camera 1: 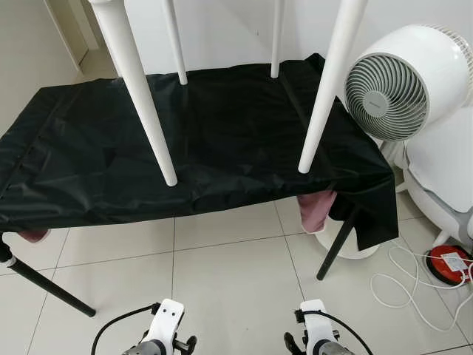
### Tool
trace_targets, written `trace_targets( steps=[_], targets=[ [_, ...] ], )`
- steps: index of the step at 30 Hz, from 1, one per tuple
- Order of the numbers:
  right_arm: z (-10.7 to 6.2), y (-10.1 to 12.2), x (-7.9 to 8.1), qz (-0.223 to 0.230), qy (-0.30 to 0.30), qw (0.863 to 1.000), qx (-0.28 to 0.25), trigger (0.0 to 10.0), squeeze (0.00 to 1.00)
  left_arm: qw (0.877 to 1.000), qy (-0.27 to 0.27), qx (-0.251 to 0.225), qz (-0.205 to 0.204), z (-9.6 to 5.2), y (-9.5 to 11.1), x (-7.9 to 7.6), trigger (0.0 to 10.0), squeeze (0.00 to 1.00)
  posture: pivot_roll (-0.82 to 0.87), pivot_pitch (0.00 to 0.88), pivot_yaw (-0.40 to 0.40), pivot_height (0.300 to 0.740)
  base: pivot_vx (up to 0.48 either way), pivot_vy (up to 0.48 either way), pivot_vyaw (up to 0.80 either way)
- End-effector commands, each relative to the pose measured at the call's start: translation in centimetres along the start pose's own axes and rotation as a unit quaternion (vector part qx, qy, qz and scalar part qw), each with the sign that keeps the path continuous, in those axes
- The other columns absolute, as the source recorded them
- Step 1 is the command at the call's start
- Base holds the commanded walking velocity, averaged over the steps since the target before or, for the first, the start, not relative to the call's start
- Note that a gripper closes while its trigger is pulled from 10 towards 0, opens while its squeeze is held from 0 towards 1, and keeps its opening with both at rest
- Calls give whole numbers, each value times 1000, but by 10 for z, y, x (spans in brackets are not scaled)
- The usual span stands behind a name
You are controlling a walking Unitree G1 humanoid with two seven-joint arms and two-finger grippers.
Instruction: Building children table
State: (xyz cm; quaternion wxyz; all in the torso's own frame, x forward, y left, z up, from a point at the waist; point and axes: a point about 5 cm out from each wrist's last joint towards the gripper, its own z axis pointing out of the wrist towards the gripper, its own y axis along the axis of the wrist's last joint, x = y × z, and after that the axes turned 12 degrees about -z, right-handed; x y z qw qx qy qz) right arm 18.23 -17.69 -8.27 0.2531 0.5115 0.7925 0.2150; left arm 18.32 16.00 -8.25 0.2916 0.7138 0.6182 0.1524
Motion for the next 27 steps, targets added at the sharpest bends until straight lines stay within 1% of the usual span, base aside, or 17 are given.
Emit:
trace_targets(
  steps=[1, 2, 3, 4, 5, 6, 8, 9, 10, 11, 12, 13, 15, 16, 18, 27],
  targets=[
    [1, 1, 2, -5, 7, 1000, 1, 10000, 0, 998, 62, -8, -3, -2, 0, 12, 10000, 0, -94, 0, 81, 740, 0, 0, 0],
    [0, 0, 0, -8, 5, 1000, 2, 10000, 0, 997, 71, -10, -21, -3, 0, 15, 10000, 0, -90, 0, 76, 740, 0, 0, 0],
    [0, 0, 0, -8, 5, 1000, 2, 10000, 0, 997, 71, -10, -21, -3, 0, 15, 10000, 0, -90, 0, 76, 740, 0, 0, 0],
    [0, 0, -1, -9, 4, 1000, 3, 10000, 0, 996, 76, -11, -33, -4, -1, 17, 10000, 0, -90, 0, 76, 740, 0, 0, 0],
    [0, -1, -2, -11, 5, 1000, 3, 10000, 0, 995, 87, -15, -56, -5, -2, 21, 10000, 0, -85, 0, 65, 740, 0, 0, 0],
    [0, -1, -2, -11, 5, 1000, 3, 10000, 0, 995, 87, -15, -56, -5, -2, 21, 10000, 0, -85, 0, 65, 740, 0, 0, 0],
    [-1, -2, -4, -1, 2, 1000, 4, 10000, 0, 982, 129, -32, -135, -9, -2, 35, 10000, 0, -84, 0, 61, 740, 0, 0, 0],
    [-1, -2, -4, -1, 2, 1000, 4, 10000, 0, 982, 129, -32, -135, -9, -2, 35, 10000, 0, -84, 0, 61, 740, 0, 0, 0],
    [-1, -4, -8, 17, -10, 1000, 5, 10000, 0, 975, 145, -40, -163, -12, -2, 42, 10000, 0, -81, 0, 55, 740, 0, 0, 0],
    [-1, -4, -8, 17, -10, 1000, 5, 10000, 0, 975, 145, -40, -163, -12, -2, 42, 10000, 0, -81, 0, 55, 740, 0, 0, 0],
    [-2, -5, -13, 36, -22, 999, 7, 10000, 0, 970, 159, -45, -179, -15, -2, 48, 10000, 0, -79, 0, 52, 740, 0, 0, 0],
    [-3, -5, -17, 43, -28, 999, 8, 10000, 0, 966, 170, -47, -188, -17, -4, 54, 10000, 0, -79, 0, 52, 740, 0, 0, 0],
    [-3, -5, -17, 43, -28, 999, 8, 10000, 0, 966, 170, -47, -188, -17, -4, 54, 10000, 0, -79, 0, 52, 740, 0, 0, 0],
    [-3, -5, -19, 40, -29, 999, 10, 10000, 0, 965, 175, -47, -190, -19, -5, 58, 10000, 0, -76, 0, 50, 740, 0, 0, 0],
    [-3, -6, -20, 36, -29, 999, 11, 10000, 0, 965, 178, -46, -186, -21, -6, 61, 10000, 0, -76, 0, 47, 740, 0, 0, 0],
    [-4, -7, -21, 30, -25, 999, 15, 10000, 0, 966, 164, -51, -195, -21, -7, 60, 10000, 0, -74, 0, 48, 740, 0, 0, 0]
  ],
)
